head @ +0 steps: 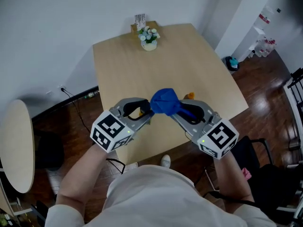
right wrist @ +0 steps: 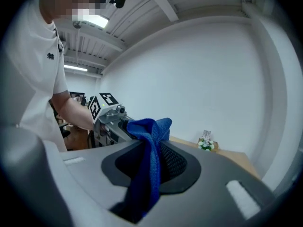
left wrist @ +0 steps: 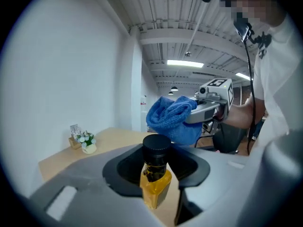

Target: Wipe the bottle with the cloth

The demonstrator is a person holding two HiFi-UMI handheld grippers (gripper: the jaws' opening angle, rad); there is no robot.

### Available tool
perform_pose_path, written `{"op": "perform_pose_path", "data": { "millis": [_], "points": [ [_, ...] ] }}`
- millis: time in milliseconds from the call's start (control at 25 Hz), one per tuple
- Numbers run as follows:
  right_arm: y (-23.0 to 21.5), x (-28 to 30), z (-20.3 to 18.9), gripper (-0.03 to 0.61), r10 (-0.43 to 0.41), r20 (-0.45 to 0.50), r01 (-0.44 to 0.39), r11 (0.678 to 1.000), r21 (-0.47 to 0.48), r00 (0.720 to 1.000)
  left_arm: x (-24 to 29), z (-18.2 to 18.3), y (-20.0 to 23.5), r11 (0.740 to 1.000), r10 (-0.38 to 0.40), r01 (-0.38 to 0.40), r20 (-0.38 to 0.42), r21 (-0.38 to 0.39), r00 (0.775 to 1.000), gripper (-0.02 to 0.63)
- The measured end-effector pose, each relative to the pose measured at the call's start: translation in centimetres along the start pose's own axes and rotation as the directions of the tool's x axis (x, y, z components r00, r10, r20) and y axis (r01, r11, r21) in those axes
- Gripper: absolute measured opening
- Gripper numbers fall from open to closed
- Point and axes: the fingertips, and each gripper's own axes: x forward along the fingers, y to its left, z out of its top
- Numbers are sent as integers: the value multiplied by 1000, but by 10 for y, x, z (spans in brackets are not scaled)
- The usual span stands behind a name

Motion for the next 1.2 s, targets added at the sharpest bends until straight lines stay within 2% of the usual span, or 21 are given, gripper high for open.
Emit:
{"op": "perform_pose_path", "data": {
  "millis": [200,360,520,760,1080,1200],
  "points": [
    [-23,-22,24,97,-83,184,61,990,125,979,-6,45,15,997,-18,24,77,-75,997,164],
    [-33,-25,30,97,-113,256,67,981,180,960,-8,86,18,995,-31,41,117,-87,993,163],
    [-38,-23,28,95,-121,296,56,974,218,948,-6,111,22,991,-38,55,143,-120,989,163],
    [-43,-20,-10,95,-117,250,59,971,230,961,3,133,32,984,-23,51,158,-170,987,164],
    [-49,-11,-84,95,-105,131,66,960,273,986,10,148,41,984,0,26,144,-175,990,164],
    [-50,-14,-100,95,-114,102,81,956,283,988,9,149,41,984,8,18,144,-177,990,164]
  ]
}}
